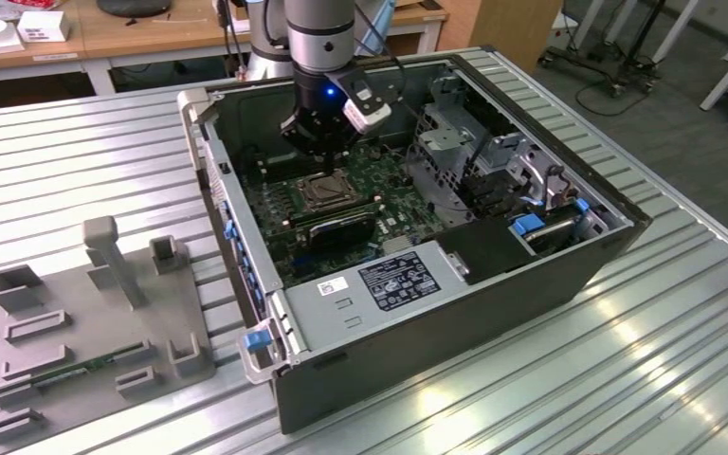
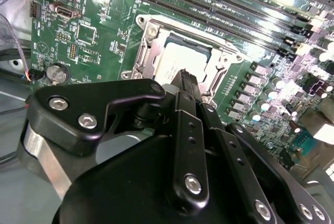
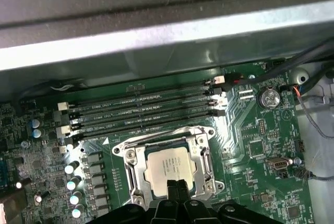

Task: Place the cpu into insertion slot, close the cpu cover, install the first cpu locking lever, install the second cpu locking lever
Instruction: 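Install the second cpu locking lever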

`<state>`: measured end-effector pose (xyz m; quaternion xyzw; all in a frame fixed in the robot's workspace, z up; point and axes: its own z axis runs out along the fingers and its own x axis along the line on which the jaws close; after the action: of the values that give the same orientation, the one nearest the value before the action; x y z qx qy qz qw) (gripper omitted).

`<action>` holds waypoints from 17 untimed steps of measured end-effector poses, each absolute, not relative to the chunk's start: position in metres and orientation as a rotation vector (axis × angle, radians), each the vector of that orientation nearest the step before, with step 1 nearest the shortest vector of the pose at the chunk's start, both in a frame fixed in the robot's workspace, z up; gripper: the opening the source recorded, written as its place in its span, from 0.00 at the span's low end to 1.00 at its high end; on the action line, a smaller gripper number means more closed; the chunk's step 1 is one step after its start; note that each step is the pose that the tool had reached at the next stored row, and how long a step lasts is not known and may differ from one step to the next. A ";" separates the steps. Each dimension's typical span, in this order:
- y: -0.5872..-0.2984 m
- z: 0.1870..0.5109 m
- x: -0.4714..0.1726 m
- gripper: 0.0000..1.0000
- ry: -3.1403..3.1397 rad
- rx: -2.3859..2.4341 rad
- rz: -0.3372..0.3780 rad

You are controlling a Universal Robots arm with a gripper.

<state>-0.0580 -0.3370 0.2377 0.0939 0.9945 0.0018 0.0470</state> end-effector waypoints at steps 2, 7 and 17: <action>-0.339 0.238 -0.058 0.11 3.034 0.287 0.005; -0.340 0.238 -0.058 0.11 3.034 0.287 0.005; -0.343 0.239 -0.058 0.11 3.034 0.287 0.005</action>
<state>-0.0580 -0.3426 0.2389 0.0939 0.9945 0.0018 0.0469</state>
